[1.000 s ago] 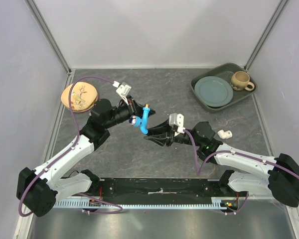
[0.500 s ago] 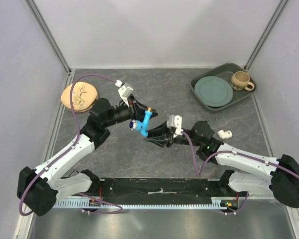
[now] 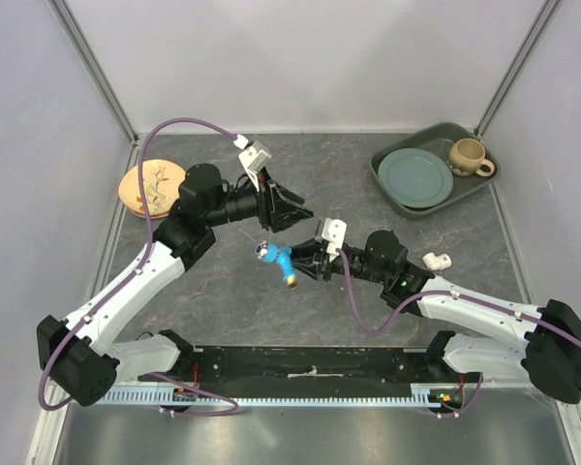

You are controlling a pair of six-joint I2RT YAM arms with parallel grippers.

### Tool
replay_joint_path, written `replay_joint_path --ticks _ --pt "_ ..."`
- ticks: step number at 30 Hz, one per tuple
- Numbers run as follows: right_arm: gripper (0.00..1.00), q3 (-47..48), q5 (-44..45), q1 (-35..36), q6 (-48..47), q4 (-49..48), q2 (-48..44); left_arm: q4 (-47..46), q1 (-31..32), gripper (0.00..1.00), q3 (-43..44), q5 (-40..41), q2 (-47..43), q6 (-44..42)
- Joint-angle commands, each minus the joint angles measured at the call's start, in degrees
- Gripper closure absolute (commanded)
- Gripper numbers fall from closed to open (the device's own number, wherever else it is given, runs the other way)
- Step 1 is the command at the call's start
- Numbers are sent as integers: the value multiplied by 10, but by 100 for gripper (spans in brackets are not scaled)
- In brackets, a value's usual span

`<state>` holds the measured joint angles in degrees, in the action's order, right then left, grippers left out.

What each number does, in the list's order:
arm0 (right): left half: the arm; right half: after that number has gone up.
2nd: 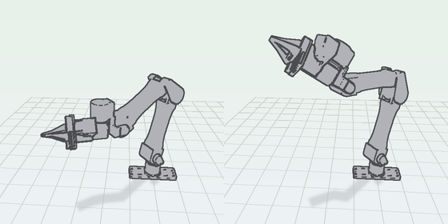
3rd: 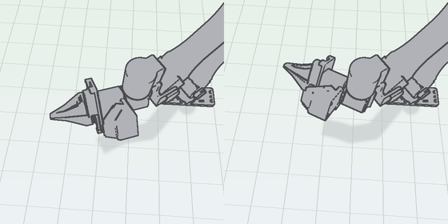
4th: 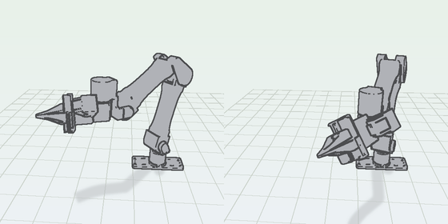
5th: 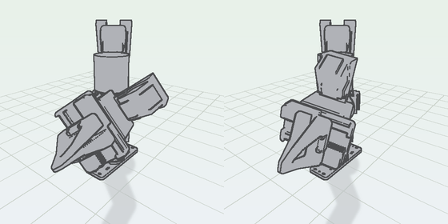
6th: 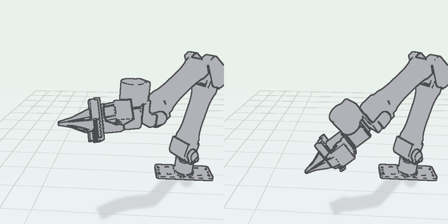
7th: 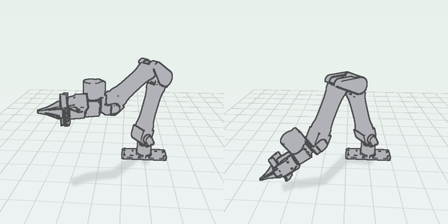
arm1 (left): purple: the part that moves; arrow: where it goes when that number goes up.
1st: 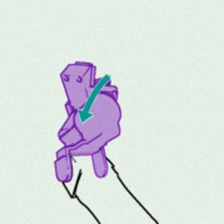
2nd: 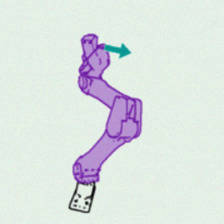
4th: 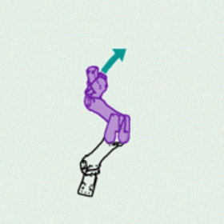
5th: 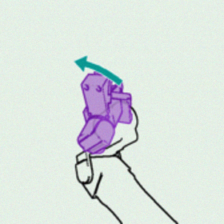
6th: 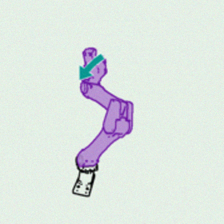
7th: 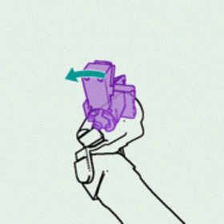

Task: Install the water faucets

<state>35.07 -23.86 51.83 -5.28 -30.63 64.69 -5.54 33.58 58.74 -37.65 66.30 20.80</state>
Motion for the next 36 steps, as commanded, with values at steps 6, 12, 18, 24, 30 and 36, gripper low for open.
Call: replay_joint_path --ticks 6,12,18,24,30,36 --pt "100 27 84 -2 -19 23 2 177 3 41 87 29 10 -107" --pt "100 20 113 -4 -4 8 4 187 3 40 74 84 -35 -98" --pt "100 -2 138 -25 36 -46 2 201 3 38 29 107 -122 -47" --pt "100 -27 118 -64 100 -106 -16 222 3 36 -53 107 -201 -1" --pt "100 -27 94 -70 117 -116 -38 178 3 36 -164 165 -233 80" --pt "100 -29 76 -70 125 -119 -59 106 3 50 -200 192 -182 137"
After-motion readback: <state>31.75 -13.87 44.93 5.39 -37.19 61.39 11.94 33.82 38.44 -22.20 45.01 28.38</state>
